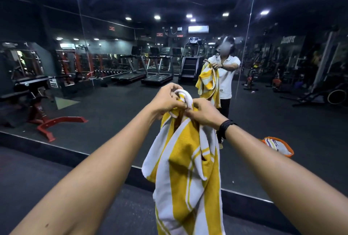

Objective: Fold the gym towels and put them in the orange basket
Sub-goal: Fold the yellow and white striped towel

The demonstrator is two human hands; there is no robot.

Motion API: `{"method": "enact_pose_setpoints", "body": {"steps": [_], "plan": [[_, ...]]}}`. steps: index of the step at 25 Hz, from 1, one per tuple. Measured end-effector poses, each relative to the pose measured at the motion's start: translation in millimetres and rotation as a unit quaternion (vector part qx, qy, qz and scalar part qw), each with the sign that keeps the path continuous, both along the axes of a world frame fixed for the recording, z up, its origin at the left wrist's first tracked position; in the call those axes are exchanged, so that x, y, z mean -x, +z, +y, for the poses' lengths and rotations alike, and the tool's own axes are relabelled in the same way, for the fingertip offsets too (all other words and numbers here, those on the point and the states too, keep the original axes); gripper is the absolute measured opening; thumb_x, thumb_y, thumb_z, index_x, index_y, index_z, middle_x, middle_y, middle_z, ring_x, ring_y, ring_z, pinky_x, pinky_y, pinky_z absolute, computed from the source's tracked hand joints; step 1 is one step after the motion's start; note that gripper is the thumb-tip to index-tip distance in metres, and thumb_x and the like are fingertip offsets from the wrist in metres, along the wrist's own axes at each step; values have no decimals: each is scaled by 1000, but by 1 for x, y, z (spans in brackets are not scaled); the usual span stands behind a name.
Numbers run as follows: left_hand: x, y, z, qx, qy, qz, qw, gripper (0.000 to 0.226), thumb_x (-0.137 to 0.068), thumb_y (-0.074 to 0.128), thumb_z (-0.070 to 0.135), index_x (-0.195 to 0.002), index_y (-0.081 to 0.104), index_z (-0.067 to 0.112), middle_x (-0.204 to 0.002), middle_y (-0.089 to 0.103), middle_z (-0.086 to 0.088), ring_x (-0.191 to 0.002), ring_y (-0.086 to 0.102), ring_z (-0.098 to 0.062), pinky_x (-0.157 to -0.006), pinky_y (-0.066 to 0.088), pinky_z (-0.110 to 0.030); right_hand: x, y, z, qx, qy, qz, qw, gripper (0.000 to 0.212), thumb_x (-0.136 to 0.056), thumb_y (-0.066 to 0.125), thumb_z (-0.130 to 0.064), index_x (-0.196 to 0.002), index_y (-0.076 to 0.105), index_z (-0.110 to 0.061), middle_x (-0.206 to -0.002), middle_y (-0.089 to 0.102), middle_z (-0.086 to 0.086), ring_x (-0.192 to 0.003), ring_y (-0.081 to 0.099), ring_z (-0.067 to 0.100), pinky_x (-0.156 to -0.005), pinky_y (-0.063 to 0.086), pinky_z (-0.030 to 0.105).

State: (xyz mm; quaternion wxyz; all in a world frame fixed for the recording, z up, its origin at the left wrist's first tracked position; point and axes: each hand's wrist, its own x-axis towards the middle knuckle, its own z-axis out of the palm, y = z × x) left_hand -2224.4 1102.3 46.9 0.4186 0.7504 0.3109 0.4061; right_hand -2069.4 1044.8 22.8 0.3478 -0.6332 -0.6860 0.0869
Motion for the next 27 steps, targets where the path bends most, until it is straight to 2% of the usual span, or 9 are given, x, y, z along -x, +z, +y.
{"method": "enact_pose_setpoints", "body": {"steps": [2,5,10,12,15,17,21,24,27], "plan": [[9,-1,3,46,-13,-68,997,62,-66,84,0,-118,54,13,-70,52,2,-62,52,-6,-59,47,-20,-10,0,-1,-11,-7,94,996,14,-89,59,-24,-87,65,-11,-81,63,3,-77,58,18,-72,48,39],[25,-11,10,85,-57,-100,990,70,-66,85,6,-127,51,17,-112,61,-8,-103,62,-17,-87,53,-29,-18,7,-10,-6,44,245,968,12,-98,49,-9,-100,61,-12,-90,60,4,-84,54,14,-77,45,31],[30,-44,16,89,-181,95,975,74,-69,83,22,-134,48,26,-122,65,-2,-113,62,-15,-93,51,-31,-24,17,-24,20,106,386,916,27,-100,39,-1,-105,59,-19,-98,64,6,-88,62,18,-92,50,36],[21,-51,13,42,-163,196,966,51,-72,83,20,-118,60,24,-112,69,6,-104,65,-11,-86,52,-26,-26,17,-25,22,101,404,909,28,-100,39,-3,-102,60,-21,-98,65,7,-89,63,20,-92,50,39],[9,-48,13,-51,-72,207,974,5,-87,67,15,-90,70,12,-87,70,4,-84,63,-10,-74,50,-32,-35,9,-23,1,34,345,938,24,-99,42,-6,-96,62,-19,-95,65,7,-87,60,19,-82,51,33],[3,-37,6,-9,-34,133,990,20,-94,55,18,-82,69,11,-79,71,2,-73,62,-8,-64,51,-26,-48,0,-18,-7,-28,290,956,14,-98,49,-13,-93,61,-10,-89,63,8,-84,58,19,-73,48,30],[-17,-6,-5,72,33,10,997,28,-97,42,19,-86,66,11,-75,64,-1,-64,55,-10,-48,44,-17,-57,-23,-11,21,-119,198,973,28,-94,57,-29,-111,54,-6,-95,56,4,-86,55,18,-74,45,31],[-34,13,-4,80,51,8,995,25,-95,40,14,-86,64,9,-76,61,-4,-63,52,-13,-50,43,-19,-34,-26,-17,-140,-112,171,969,38,-94,51,-46,-117,51,-17,-113,50,1,-101,54,16,-88,50,39],[-46,24,-8,125,68,14,990,23,-93,41,14,-77,57,8,-69,53,-6,-55,48,-15,-45,38,-18,-8,-11,-34,-270,-34,94,958,42,-89,49,-60,-108,51,-23,-105,48,-4,-93,54,11,-80,51,33]]}}
